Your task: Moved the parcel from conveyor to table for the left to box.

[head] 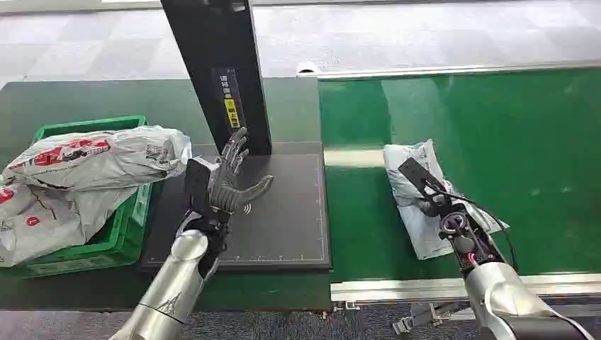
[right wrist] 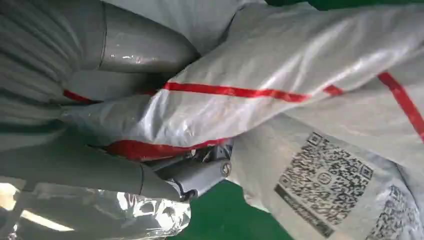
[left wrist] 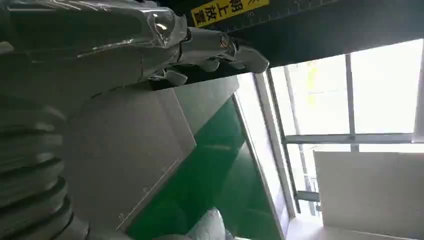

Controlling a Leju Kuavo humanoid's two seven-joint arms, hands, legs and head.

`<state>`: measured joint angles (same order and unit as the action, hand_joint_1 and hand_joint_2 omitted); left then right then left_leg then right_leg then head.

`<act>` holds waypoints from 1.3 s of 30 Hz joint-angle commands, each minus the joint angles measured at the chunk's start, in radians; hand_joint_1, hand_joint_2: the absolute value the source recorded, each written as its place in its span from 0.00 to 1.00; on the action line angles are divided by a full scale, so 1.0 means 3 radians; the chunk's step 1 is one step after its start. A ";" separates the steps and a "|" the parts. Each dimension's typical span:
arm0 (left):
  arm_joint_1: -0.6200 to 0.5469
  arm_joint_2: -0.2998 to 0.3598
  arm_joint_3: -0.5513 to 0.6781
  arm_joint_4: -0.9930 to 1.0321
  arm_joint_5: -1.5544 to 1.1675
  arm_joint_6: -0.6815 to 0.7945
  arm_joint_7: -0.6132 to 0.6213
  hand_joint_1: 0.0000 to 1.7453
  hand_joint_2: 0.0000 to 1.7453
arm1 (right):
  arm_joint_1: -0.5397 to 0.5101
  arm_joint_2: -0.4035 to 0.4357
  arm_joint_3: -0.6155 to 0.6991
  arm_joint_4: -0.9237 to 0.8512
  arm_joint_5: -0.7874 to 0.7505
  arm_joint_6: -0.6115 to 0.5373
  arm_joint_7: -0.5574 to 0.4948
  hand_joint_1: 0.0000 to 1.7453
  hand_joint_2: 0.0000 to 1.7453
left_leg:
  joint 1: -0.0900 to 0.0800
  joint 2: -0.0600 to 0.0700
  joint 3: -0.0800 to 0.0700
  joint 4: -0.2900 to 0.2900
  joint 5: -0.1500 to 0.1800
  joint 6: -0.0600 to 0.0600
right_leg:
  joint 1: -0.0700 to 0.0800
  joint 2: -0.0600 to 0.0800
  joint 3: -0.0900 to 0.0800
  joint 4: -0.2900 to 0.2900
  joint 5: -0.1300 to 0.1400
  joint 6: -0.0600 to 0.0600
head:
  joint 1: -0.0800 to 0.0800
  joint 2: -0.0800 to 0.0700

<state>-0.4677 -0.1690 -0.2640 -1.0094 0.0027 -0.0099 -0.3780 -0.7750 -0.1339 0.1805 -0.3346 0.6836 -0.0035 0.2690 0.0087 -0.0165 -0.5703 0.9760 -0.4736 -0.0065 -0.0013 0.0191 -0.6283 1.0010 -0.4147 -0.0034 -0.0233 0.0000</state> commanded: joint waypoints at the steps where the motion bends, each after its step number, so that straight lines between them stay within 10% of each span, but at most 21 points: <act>1: 0.0013 0.0055 0.0101 0.0054 -0.0026 0.0009 0.0013 0.00 1.00 | -0.0126 0.0107 -0.0307 0.0102 0.0057 -0.0077 -0.0158 1.00 1.00 | -0.0002 0.0010 0.0013 -0.0005 -0.0003 -0.0001 | -0.0001 0.0002 0.0010 -0.0003 -0.0002 0.0001 | 0.0000 0.0000; 13: 0.0228 0.0017 0.0386 -0.0474 0.0191 0.0369 -0.0175 0.00 1.00 | -0.0087 0.0293 -0.1116 -0.0499 -0.0438 -0.0946 -0.1411 1.00 1.00 | -0.0004 0.0018 0.0011 0.0000 -0.0009 -0.0001 | -0.0003 0.0008 0.0005 0.0004 -0.0006 0.0002 | 0.0000 0.0000; 17: 0.0258 0.0020 0.0371 -0.0517 0.0330 0.0548 -0.0306 0.00 1.00 | 0.0091 0.0546 -0.1495 -0.1210 -0.1065 -0.1051 -0.2482 1.00 1.00 | -0.0003 0.0015 0.0009 -0.0003 -0.0005 -0.0001 | -0.0002 0.0006 0.0005 0.0001 -0.0003 0.0001 | 0.0000 0.0000; 29: 0.0225 -0.0039 0.0393 -0.0671 0.0477 0.1527 -0.0876 0.00 1.00 | 0.0593 0.0835 -0.0963 -0.2570 -0.0981 -0.2020 -0.2930 1.00 1.00 | -0.0002 0.0011 0.0008 -0.0001 -0.0007 -0.0002 | -0.0001 0.0000 0.0005 0.0003 -0.0006 0.0001 | 0.0000 -0.0001; 39: 0.0034 0.0023 0.0147 -0.0419 0.0625 0.1638 -0.1058 0.00 1.00 | 0.0461 0.0769 0.0422 -0.1806 0.0189 -0.1637 -0.2677 1.00 1.00 | -0.0001 0.0020 0.0014 -0.0005 -0.0003 -0.0002 | 0.0001 0.0009 0.0008 -0.0001 0.0000 0.0001 | 0.0000 0.0000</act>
<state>-0.3956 -0.1812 -0.1731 -1.2204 0.1594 0.4822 -0.6798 -0.5810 0.0984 -0.0140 -1.0338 0.5628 -0.5464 -0.5730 0.0088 -0.0149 -0.5701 0.9756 -0.4736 -0.0067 -0.0010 0.0205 -0.6287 1.0011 -0.4147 -0.0035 -0.0233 0.0000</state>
